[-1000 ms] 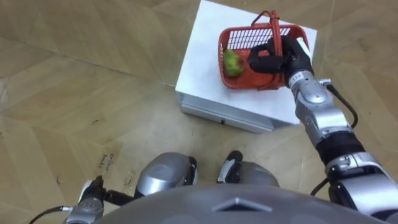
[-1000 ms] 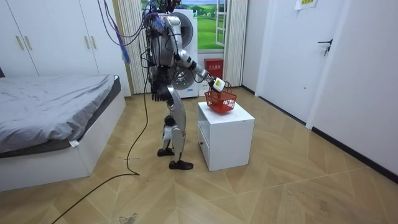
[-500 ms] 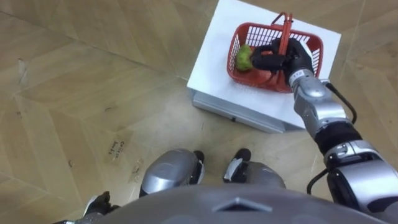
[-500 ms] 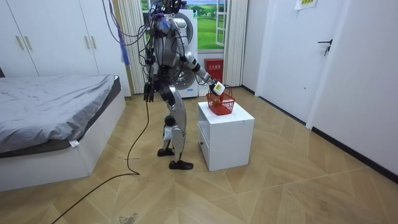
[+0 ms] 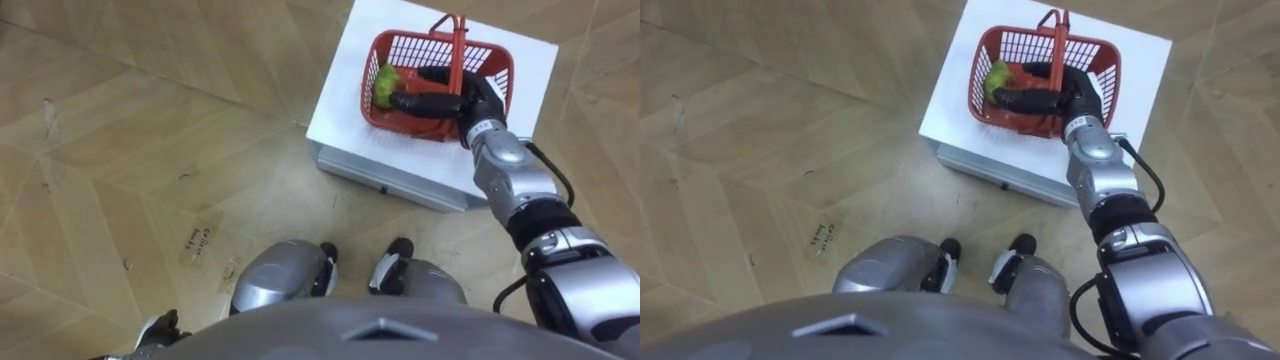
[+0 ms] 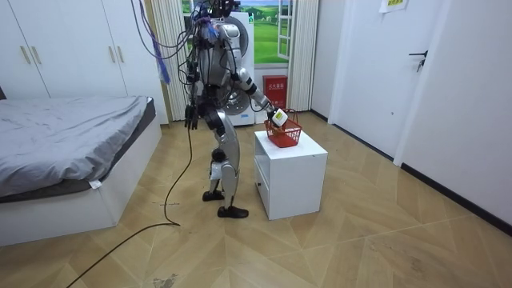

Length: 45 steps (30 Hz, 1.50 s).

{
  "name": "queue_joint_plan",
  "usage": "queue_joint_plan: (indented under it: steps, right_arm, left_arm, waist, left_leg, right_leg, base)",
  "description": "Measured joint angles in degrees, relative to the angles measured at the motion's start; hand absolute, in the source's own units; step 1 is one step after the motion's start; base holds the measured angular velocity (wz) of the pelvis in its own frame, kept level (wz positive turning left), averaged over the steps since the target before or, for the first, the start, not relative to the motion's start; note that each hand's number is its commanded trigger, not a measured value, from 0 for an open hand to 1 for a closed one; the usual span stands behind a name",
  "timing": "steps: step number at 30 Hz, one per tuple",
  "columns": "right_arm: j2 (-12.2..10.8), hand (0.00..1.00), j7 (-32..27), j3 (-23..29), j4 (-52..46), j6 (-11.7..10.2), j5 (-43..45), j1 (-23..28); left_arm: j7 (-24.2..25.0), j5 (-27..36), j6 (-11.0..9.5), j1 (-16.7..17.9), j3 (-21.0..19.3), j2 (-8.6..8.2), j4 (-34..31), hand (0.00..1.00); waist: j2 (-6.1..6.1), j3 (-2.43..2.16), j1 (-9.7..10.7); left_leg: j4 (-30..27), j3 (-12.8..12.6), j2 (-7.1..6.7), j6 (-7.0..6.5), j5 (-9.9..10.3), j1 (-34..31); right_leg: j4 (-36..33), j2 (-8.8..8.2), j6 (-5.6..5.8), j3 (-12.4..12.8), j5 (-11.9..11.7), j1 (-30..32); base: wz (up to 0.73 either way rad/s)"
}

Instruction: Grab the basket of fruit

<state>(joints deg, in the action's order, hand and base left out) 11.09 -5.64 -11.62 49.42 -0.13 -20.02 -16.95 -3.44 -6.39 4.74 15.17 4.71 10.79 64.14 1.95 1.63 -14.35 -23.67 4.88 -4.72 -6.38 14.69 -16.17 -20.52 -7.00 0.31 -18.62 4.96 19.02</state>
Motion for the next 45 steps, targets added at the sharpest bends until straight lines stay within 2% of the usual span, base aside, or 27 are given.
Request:
queue_joint_plan:
  steps: [2,5,11,14,16,19,21,24,25,27,32,37,39,40,41,45]
  right_arm:
    - [-0.03,0.00,0.11,0.00,0.69,0.00,-0.01,0.04]
    - [-0.01,0.00,-0.05,0.00,2.09,0.00,-0.01,0.04]
    - [-0.06,0.00,0.60,0.72,4.45,-0.55,0.45,0.95]
    - [-0.07,0.00,0.61,1.26,3.60,-1.10,1.12,3.19]
    - [-0.08,0.00,0.62,1.26,3.02,-1.17,1.11,4.77]
    - [0.07,0.00,0.19,1.72,2.78,-1.75,2.58,6.54]
    - [0.32,0.00,-0.71,2.00,-0.04,-1.88,2.95,8.44]
    - [0.34,0.00,-0.80,3.78,-3.63,-3.00,3.40,10.69]
    - [0.37,0.00,-0.93,4.12,-4.37,-3.21,3.35,11.21]
    - [0.39,0.00,-1.47,5.17,-8.78,-3.54,4.11,13.92]
    - [0.37,0.00,-2.69,7.00,-14.10,-3.56,5.40,16.32]
    - [0.36,0.00,-4.48,8.41,-15.20,-3.69,5.17,16.56]
    - [0.33,0.00,-5.04,8.42,-15.95,-4.23,5.31,17.92]
    - [0.27,0.00,-5.03,8.42,-16.09,-4.23,5.31,18.30]
    - [0.26,0.00,-5.01,8.52,-16.47,-4.23,5.33,19.36]
    - [0.26,0.00,-5.03,10.43,-17.41,-4.23,6.44,21.02]
  left_arm:
    - [-0.35,-0.01,0.10,0.45,-0.01,-0.19,0.00,0.00]
    - [-1.19,0.01,0.28,1.48,0.01,-0.30,-0.01,0.00]
    - [-1.27,-0.38,0.71,2.17,-0.24,-0.77,-0.15,0.00]
    - [-1.45,-0.50,0.82,2.52,-0.29,-0.84,-0.62,0.00]
    - [-1.44,-0.36,0.77,2.52,-0.28,-0.86,-0.61,0.00]
    - [-1.47,-0.52,0.41,2.54,-0.64,-0.93,-0.63,0.00]
    - [-1.48,-0.50,0.07,2.54,-1.35,-1.09,-0.63,0.00]
    - [-1.53,-0.50,-0.05,2.45,-2.86,-1.15,-1.37,0.00]
    - [-1.54,-0.48,-0.08,2.45,-2.97,-1.13,-1.62,0.00]
    - [-2.03,-0.50,-0.25,2.47,-4.23,-1.22,-2.31,0.00]
    - [-3.27,-0.60,-0.05,2.46,-4.69,-1.47,-2.26,0.00]
    - [-3.91,-0.65,-0.06,2.02,-5.75,-1.66,-2.23,0.00]
    - [-3.94,-0.68,0.09,1.90,-6.62,-1.77,-2.28,0.00]
    - [-3.95,-0.68,0.12,1.91,-6.87,-1.82,-2.25,0.00]
    - [-3.95,-0.80,0.28,2.05,-7.06,-1.92,-2.20,0.00]
    - [-3.79,-1.37,0.11,2.02,-9.07,-2.53,-2.20,0.00]
  waist:
    - [-0.09,-0.06,-0.02]
    - [-0.64,-0.57,0.09]
    - [-1.43,-0.85,0.97]
    - [-2.03,-1.21,1.53]
    - [-2.47,-1.25,1.69]
    - [-3.12,-1.38,3.15]
    - [-3.58,-1.54,4.14]
    - [-3.93,-1.38,6.30]
    - [-3.96,-1.31,6.43]
    - [-4.25,-1.17,7.28]
    - [-4.31,-1.17,9.67]
    - [-4.40,-1.26,9.81]
    - [-4.29,-1.48,10.03]
    - [-4.10,-1.36,9.94]
    - [-3.89,-1.63,9.98]
    - [-3.02,-1.61,11.13]
  left_leg:
    - [0.46,0.00,0.04,0.00,-0.01,0.81]
    - [1.59,-0.11,0.14,-0.04,-0.10,2.14]
    - [3.59,-0.62,0.23,-0.26,-0.32,4.31]
    - [5.12,-1.20,0.58,-0.37,-0.41,6.08]
    - [6.17,-1.68,0.89,-0.36,-0.41,7.66]
    - [7.96,-1.86,1.30,-0.27,-0.48,10.00]
    - [9.13,-2.96,1.67,-0.24,-0.49,11.31]
    - [9.32,-3.64,1.94,-0.14,-0.55,12.23]
    - [9.42,-4.07,2.00,-0.14,-0.55,12.48]
    - [10.65,-5.44,2.23,-0.12,-0.57,13.79]
    - [11.26,-6.43,2.28,-0.12,-0.57,15.79]
    - [12.39,-8.07,2.55,-0.12,-0.56,17.92]
    - [12.52,-9.51,2.85,-0.11,-0.56,18.49]
    - [12.62,-9.61,2.90,-0.10,-0.56,18.79]
    - [12.87,-9.66,2.97,-0.10,-0.56,19.14]
    - [13.12,-9.98,3.05,-0.10,-0.55,19.55]
  right_leg:
    - [0.06,0.02,0.00,-0.06,0.00,-0.60]
    - [0.68,0.10,0.01,-0.45,0.01,-1.61]
    - [2.20,0.34,0.08,-0.64,0.02,-3.38]
    - [4.17,1.05,0.49,0.21,-0.27,-5.03]
    - [5.00,1.51,0.54,0.72,-0.38,-6.23]
    - [6.20,2.11,0.58,0.95,-0.35,-8.14]
    - [6.79,2.19,0.64,1.17,-0.31,-8.94]
    - [7.16,2.50,0.74,1.35,-0.24,-9.57]
    - [7.31,2.58,0.74,1.47,-0.24,-9.75]
    - [8.12,3.02,0.76,2.83,-0.23,-10.44]
    - [9.30,3.71,0.98,3.78,-0.35,-12.33]
    - [10.20,4.33,1.21,5.15,-0.54,-13.77]
    - [11.06,4.79,1.21,5.84,-0.94,-14.48]
    - [11.20,4.89,1.19,6.00,-0.99,-14.74]
    - [11.84,5.04,1.18,6.05,-1.15,-15.24]
    - [11.86,5.04,1.15,6.59,-1.19,-15.35]
  base:
    - [0.00]
    - [-0.01]
    - [-0.04]
    - [-0.12]
    - [-0.17]
    - [-0.07]
    - [-0.15]
    - [-0.07]
    - [-0.13]
    - [-0.23]
    - [-0.14]
    - [-0.13]
    - [-0.09]
    - [-0.12]
    - [-0.07]
    - [-0.06]
